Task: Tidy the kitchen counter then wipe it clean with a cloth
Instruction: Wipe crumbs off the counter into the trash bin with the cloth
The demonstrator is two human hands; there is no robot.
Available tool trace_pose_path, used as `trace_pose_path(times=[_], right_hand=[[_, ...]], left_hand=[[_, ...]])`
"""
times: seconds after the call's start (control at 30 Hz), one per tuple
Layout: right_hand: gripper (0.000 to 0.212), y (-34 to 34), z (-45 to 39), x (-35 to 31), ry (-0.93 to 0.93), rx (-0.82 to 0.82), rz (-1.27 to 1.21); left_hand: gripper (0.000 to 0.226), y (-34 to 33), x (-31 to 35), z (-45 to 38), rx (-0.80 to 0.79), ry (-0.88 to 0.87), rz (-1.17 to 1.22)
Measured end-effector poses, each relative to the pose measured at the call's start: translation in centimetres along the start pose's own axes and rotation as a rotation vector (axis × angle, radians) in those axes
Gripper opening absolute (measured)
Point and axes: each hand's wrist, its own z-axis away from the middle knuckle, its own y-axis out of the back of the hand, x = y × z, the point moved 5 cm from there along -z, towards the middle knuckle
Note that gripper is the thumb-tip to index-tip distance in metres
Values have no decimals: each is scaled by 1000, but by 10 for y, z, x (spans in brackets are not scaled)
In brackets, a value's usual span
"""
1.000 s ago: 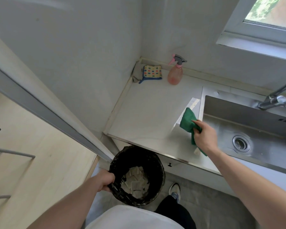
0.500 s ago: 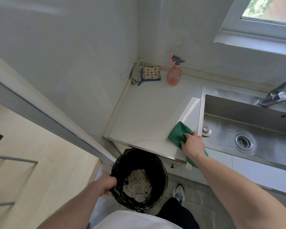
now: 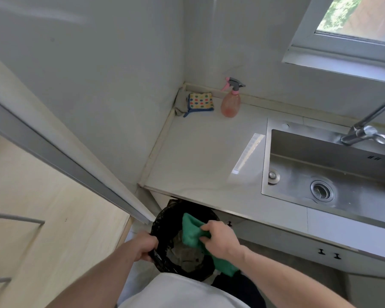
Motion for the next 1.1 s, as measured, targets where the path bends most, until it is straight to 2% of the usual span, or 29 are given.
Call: trace_pose_path(times=[0.1, 0.3, 0.47, 0.57, 0.7, 0.8, 0.87, 1.1], right_hand=[[26, 24, -3, 4, -49, 95, -125], [15, 133, -21, 38, -171, 394, -345], [26, 199, -49, 89, -284, 597, -208], [25, 217, -67, 120, -357, 651, -104], [32, 223, -94, 157, -442, 602, -63], [46, 200, -115, 170, -436, 388, -14], [54, 181, -119, 168, -415, 307, 46], [50, 136, -91, 132, -281, 330, 80]], left_hand=[[27, 5, 0, 1, -6, 3, -9], [27, 6, 0, -2, -7, 6, -1], [28, 5, 0, -4, -9, 19, -3], [27, 1, 4, -4, -16, 12, -2], [23, -3, 11, -4, -13, 7, 1], [26, -5, 9, -8, -8, 17, -3], [28, -6, 6, -11, -7, 24, -6], [29, -11, -1, -14, -21, 41, 36]])
